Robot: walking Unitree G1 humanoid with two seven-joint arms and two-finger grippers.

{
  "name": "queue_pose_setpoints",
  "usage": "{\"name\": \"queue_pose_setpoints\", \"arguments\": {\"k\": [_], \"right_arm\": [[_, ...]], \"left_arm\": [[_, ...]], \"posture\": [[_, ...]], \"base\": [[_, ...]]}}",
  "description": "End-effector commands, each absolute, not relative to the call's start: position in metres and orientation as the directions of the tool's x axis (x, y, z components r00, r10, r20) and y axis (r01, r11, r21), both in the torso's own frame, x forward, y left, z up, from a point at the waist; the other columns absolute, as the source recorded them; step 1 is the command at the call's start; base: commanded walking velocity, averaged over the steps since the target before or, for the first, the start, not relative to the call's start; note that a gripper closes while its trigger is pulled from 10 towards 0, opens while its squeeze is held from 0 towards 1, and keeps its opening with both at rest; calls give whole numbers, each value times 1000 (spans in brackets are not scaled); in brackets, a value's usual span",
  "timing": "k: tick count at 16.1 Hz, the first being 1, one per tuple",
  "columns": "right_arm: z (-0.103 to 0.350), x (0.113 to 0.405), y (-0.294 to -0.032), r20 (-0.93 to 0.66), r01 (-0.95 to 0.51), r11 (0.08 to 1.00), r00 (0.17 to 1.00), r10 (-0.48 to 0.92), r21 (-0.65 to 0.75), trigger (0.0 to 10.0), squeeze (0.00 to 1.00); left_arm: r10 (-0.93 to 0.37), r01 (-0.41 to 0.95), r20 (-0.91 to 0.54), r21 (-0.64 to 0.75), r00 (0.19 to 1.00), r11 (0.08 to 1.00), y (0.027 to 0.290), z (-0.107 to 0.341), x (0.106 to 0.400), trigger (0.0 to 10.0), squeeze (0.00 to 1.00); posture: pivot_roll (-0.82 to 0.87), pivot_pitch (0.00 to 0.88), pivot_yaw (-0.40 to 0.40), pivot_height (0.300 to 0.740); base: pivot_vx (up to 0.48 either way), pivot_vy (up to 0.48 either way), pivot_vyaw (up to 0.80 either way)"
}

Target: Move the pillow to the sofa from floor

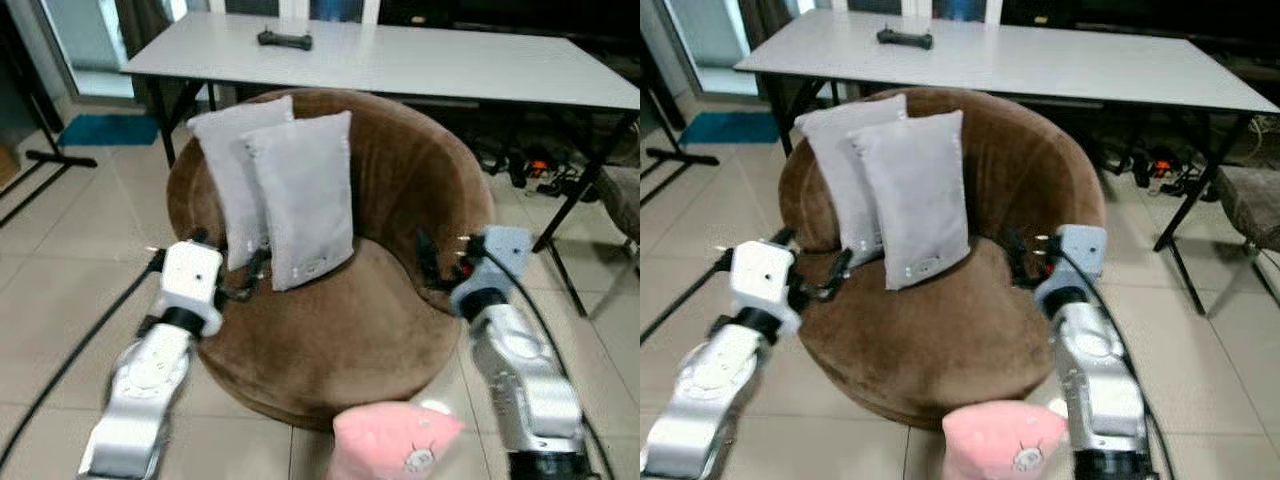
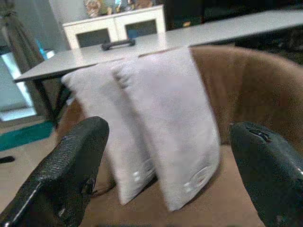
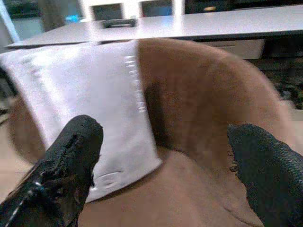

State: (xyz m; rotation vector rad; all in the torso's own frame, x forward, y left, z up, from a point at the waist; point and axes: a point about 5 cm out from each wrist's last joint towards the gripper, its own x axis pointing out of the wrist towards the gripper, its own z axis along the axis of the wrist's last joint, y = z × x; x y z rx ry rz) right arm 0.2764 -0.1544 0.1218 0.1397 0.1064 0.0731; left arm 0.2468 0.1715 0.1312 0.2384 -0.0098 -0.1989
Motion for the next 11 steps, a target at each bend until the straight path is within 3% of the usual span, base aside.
{"name": "queue_pose_setpoints", "arguments": {"k": [1, 11], "right_arm": [[118, 273, -163, -108, -24, 990, 993, 39, 137, 10000, 0], [112, 271, -164, -123, -2, 993, 992, 16, 116, 10000, 0]], "left_arm": [[-214, 213, -27, 271, 977, 939, 173, 128, 244, 10000, 976], [-225, 223, -22, 274, 974, 935, 172, 126, 240, 10000, 980]], "posture": [[97, 0, -23, 700], [95, 0, -28, 590]], "base": [[0, 0, 0], [0, 0, 0]]}}
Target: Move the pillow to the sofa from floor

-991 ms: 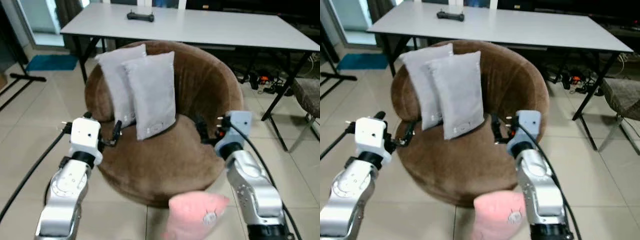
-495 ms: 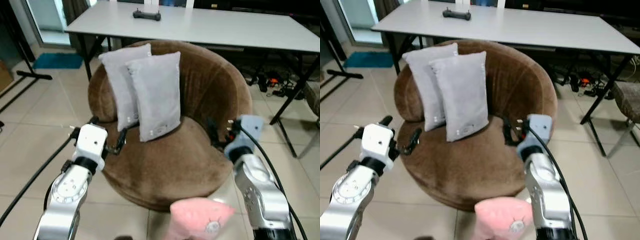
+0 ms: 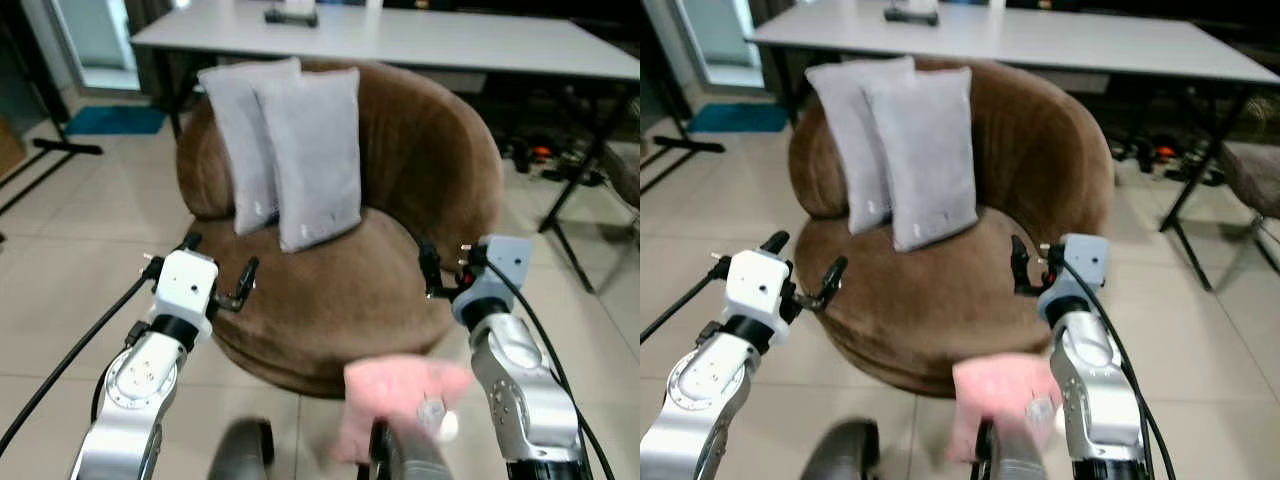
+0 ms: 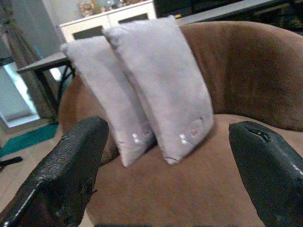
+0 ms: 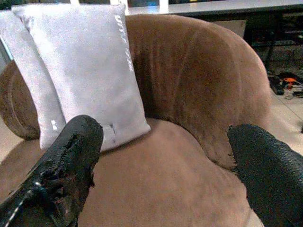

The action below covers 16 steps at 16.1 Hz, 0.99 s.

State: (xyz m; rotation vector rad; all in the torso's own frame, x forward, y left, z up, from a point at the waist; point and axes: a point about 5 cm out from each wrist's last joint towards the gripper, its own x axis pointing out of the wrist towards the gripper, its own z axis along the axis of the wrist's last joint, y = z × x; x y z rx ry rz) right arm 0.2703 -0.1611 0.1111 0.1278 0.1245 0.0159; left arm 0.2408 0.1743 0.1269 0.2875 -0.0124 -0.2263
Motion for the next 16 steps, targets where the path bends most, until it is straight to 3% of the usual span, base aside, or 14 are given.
{"name": "queue_pose_setpoints", "arguments": {"k": [1, 8, 9, 13, 16], "right_arm": [[111, 271, -164, -124, -6, 994, 992, 20, 112, 10000, 0], [110, 273, -157, -134, -60, 994, 988, 71, 89, 10000, 0], [109, 273, -157, -138, -63, 995, 988, 74, 82, 10000, 0], [109, 275, -156, -142, -75, 994, 986, 85, 76, 10000, 0], [107, 276, -155, -157, -79, 993, 983, 92, 87, 10000, 0]], "left_arm": [[-226, 223, -22, 272, 974, 936, 171, 125, 240, 10000, 980], [-208, 202, -5, 247, 978, 948, 171, 124, 237, 10000, 965], [-191, 186, -3, 236, 982, 954, 172, 124, 237, 10000, 835], [-178, 168, 20, 233, 984, 958, 174, 127, 240, 10000, 851], [-177, 168, 18, 235, 984, 957, 174, 127, 240, 10000, 855]], "posture": [[95, 0, -33, 580], [96, 0, -44, 570], [96, 0, -46, 570], [98, 0, -54, 570], [98, 0, -53, 570]], "base": [[0, 0, 0], [0, 0, 0], [0, 0, 0], [0, 0, 0], [284, 0, -263]]}}
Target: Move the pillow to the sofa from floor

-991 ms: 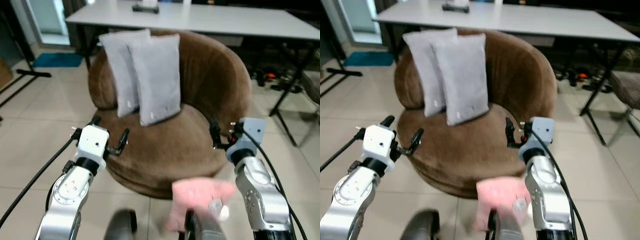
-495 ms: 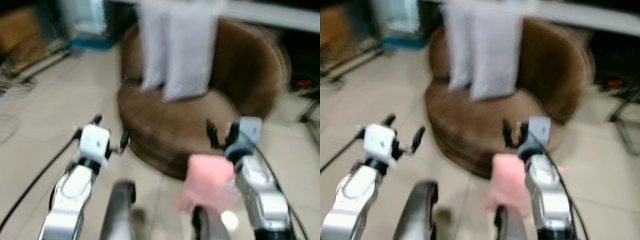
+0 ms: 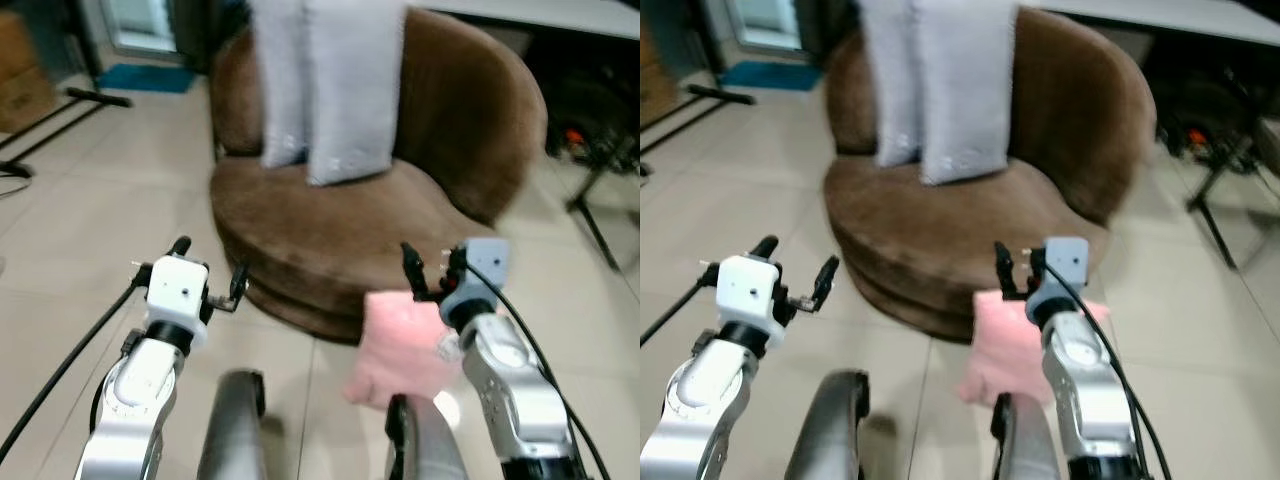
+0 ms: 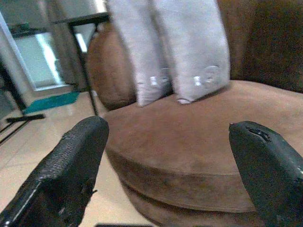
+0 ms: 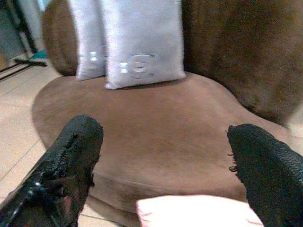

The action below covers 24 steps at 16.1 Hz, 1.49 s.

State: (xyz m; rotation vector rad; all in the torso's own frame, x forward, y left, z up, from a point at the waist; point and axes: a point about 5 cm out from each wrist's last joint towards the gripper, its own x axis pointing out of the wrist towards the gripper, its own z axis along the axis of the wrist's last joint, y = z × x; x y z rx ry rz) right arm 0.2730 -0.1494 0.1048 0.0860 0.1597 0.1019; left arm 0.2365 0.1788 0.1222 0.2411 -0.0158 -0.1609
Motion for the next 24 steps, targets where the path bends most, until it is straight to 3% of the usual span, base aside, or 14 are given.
{"name": "queue_pose_setpoints", "arguments": {"k": [1, 6, 10, 18, 24], "right_arm": [[107, 276, -155, -157, -79, 993, 983, 92, 85, 10000, 0], [108, 277, -154, -151, -109, 993, 982, 114, 43, 10000, 0], [108, 276, -153, -152, -129, 990, 979, 136, 50, 10000, 0], [105, 275, -152, -164, -146, 988, 975, 153, 54, 10000, 0], [94, 281, -148, -208, -226, 974, 952, 225, 21, 10000, 0]], "left_arm": [[-178, 169, 18, 236, 984, 957, 174, 127, 240, 10000, 855], [-184, 174, 21, 239, 983, 955, 173, 128, 241, 10000, 859], [-186, 175, 22, 241, 982, 955, 173, 128, 241, 10000, 851], [-196, 189, 2, 244, 981, 951, 171, 124, 241, 10000, 839], [-211, 209, -21, 252, 977, 945, 172, 121, 233, 10000, 843]], "posture": [[98, 0, -53, 570], [97, 0, -51, 570], [98, 0, -51, 570], [100, 0, -51, 570], [98, 0, -50, 525]], "base": [[300, 0, -788], [298, 0, -101], [299, 0, 600], [0, 0, 0], [0, 0, 0]]}}
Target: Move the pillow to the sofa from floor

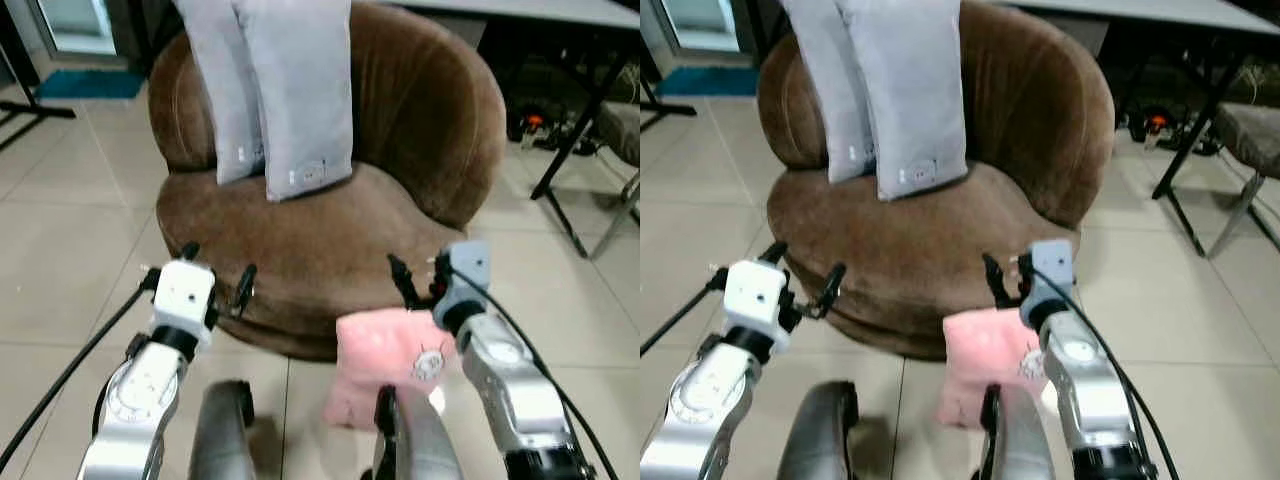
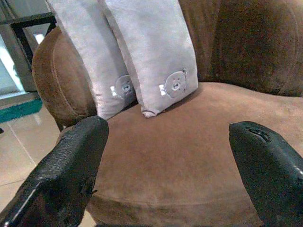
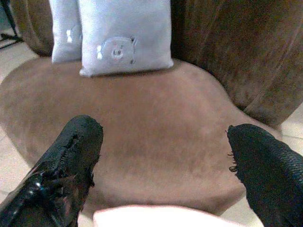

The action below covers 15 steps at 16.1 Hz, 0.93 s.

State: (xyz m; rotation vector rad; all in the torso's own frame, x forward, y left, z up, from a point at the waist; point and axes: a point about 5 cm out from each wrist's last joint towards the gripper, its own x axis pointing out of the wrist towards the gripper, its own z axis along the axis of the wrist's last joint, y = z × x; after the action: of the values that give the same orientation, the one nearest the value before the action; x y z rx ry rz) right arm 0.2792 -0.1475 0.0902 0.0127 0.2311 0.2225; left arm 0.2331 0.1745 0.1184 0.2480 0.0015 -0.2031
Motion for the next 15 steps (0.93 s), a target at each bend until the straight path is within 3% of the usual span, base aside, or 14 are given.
{"name": "queue_pose_setpoints", "arguments": {"k": [1, 6, 7, 8, 11, 15], "right_arm": [[91, 283, -148, -221, -238, 971, 946, 236, 14, 10000, 0], [76, 296, -137, -274, -317, 948, 910, 312, 27, 10000, 0], [67, 301, -133, -310, -348, 937, 889, 337, 21, 10000, 882], [61, 306, -129, -334, -373, 928, 873, 356, 12, 10000, 1000], [45, 309, -111, -398, -486, 873, 807, 438, -26, 10000, 1000], [32, 313, -93, -434, -523, 852, 770, 468, -10, 10000, 1000]], "left_arm": [[-209, 209, -27, 253, 978, 945, 172, 120, 231, 10000, 839], [-210, 216, -49, 246, 976, 945, 169, 115, 224, 10000, 843], [-209, 217, -60, 246, 976, 945, 169, 112, 221, 10000, 847], [-205, 216, -70, 249, 976, 944, 170, 111, 218, 10000, 839], [-186, 207, -102, 268, 977, 941, 178, 109, 201, 10000, 847], [-214, 244, -129, 301, 968, 922, 182, 116, 181, 10000, 847]], "posture": [[97, 0, -52, 525], [73, 0, -59, 525], [74, 0, -72, 525], [77, 0, -82, 525], [100, 52, -131, 525], [135, 112, -150, 525]], "base": [[0, 0, 0], [0, 0, 0], [0, 0, 0], [0, 0, 0], [0, 0, 0], [0, 0, 0]]}}
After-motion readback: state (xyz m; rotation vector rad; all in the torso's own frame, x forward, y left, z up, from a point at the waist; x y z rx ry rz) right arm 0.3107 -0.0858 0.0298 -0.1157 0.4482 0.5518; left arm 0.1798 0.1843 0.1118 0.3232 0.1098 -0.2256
